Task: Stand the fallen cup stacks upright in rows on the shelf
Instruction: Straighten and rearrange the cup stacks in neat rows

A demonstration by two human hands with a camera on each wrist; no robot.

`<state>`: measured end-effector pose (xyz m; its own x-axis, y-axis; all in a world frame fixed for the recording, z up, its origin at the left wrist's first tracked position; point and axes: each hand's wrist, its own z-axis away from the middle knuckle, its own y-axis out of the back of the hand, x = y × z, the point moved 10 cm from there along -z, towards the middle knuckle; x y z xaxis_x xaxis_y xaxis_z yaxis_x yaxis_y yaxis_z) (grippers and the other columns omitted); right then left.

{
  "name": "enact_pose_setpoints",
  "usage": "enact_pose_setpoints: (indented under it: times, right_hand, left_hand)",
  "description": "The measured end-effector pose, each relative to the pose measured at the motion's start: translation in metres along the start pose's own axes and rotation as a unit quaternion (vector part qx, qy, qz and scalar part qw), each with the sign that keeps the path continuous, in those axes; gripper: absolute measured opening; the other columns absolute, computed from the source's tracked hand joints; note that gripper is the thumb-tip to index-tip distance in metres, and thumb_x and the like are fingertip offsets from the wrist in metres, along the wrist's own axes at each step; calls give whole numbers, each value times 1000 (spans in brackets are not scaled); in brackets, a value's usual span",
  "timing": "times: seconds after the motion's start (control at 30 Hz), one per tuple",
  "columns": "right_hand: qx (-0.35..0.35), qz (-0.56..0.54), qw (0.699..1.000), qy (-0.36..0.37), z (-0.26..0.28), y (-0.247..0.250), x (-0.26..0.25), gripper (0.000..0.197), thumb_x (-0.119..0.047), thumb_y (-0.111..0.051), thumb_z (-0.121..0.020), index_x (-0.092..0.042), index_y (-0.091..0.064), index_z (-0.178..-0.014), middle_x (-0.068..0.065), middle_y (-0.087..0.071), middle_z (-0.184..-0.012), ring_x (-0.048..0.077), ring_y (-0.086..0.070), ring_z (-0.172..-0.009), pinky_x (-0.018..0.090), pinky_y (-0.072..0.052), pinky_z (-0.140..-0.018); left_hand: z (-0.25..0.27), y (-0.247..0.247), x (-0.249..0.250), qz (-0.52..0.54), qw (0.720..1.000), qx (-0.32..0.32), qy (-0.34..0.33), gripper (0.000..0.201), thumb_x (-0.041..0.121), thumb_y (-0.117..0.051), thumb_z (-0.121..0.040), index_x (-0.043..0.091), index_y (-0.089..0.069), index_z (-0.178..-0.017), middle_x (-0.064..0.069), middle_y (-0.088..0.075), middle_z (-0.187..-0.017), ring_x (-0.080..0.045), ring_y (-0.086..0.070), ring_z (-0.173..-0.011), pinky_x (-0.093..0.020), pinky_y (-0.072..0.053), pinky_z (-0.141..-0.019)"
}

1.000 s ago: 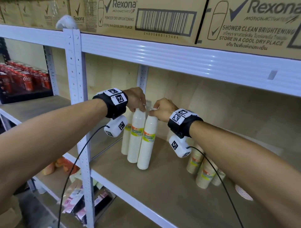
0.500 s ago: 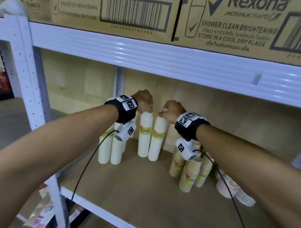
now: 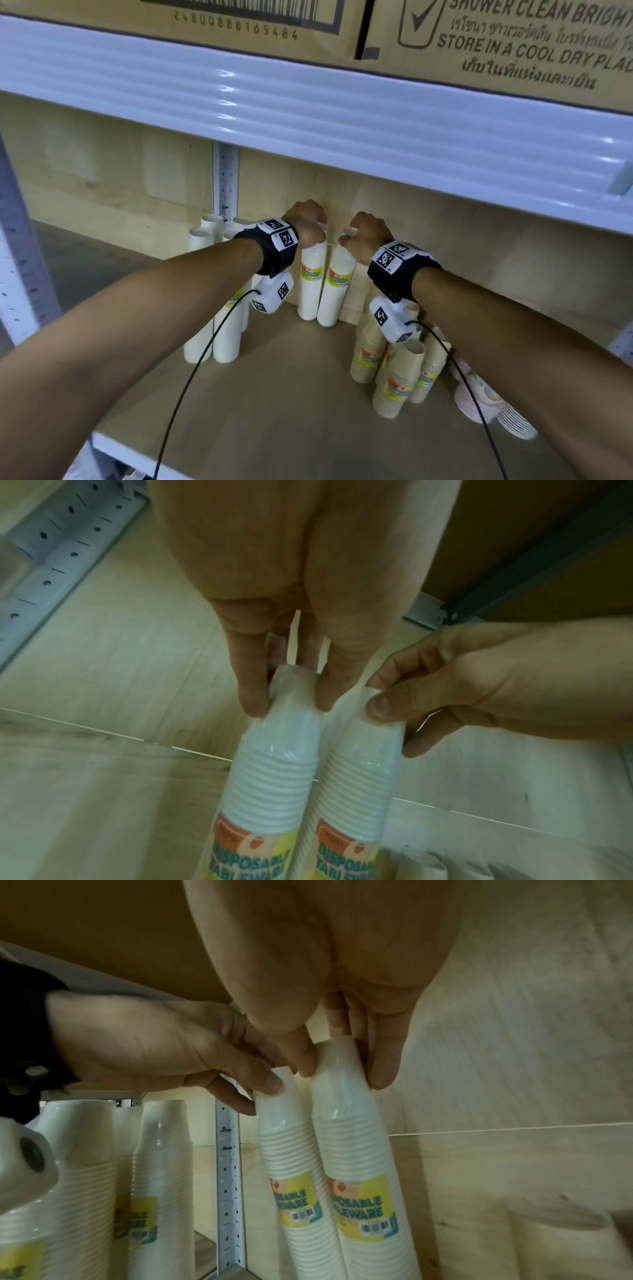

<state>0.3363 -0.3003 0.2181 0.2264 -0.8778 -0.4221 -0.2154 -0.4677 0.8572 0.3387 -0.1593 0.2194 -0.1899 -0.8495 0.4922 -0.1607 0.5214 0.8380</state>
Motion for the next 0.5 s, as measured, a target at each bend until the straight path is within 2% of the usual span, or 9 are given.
enact_pose_setpoints:
  times: [0.27,0.37,0.43,0.5]
  right_hand:
    - [-15,-21,999,-24,-13,-12,8,44,-29,-63,-89,-13,-53,-129,9,-54,-131,27,-58,-112,31,-49,-84]
    - [-11,-19,1000,-17,-16,-12,4,41,-25,-62,-91,-11,-54,-128,10,-55,-133,28,-57,-115,34,-50,-91]
    - [-13,-19,1000,-16,-18,-12,2,38,-23,-60,-92,-9,-55,-127,10,-56,-133,28,-56,-118,32,-48,-94]
    - [-11,-17,1000,-16,-18,-13,1,36,-20,-58,-92,-8,-57,-126,10,-56,-133,27,-56,-119,27,-43,-91]
  left_hand:
    - [-18,-8,-1,6,1000,-3,0,44,15,-70,-87,12,-61,-129,-5,-54,-135,-22,-54,-121,-22,-40,-83]
    - [-21,-9,3,17,1000,-2,-5,40,12,-67,-89,11,-61,-128,-4,-57,-134,-21,-55,-121,-21,-40,-83]
    - [-22,-11,4,12,1000,-5,-9,29,11,-64,-89,10,-65,-118,-3,-60,-127,-22,-57,-116,-21,-39,-79]
    - [-22,-13,4,7,1000,-8,-10,13,9,-61,-89,10,-65,-101,-5,-63,-121,-23,-59,-109,-22,-40,-76]
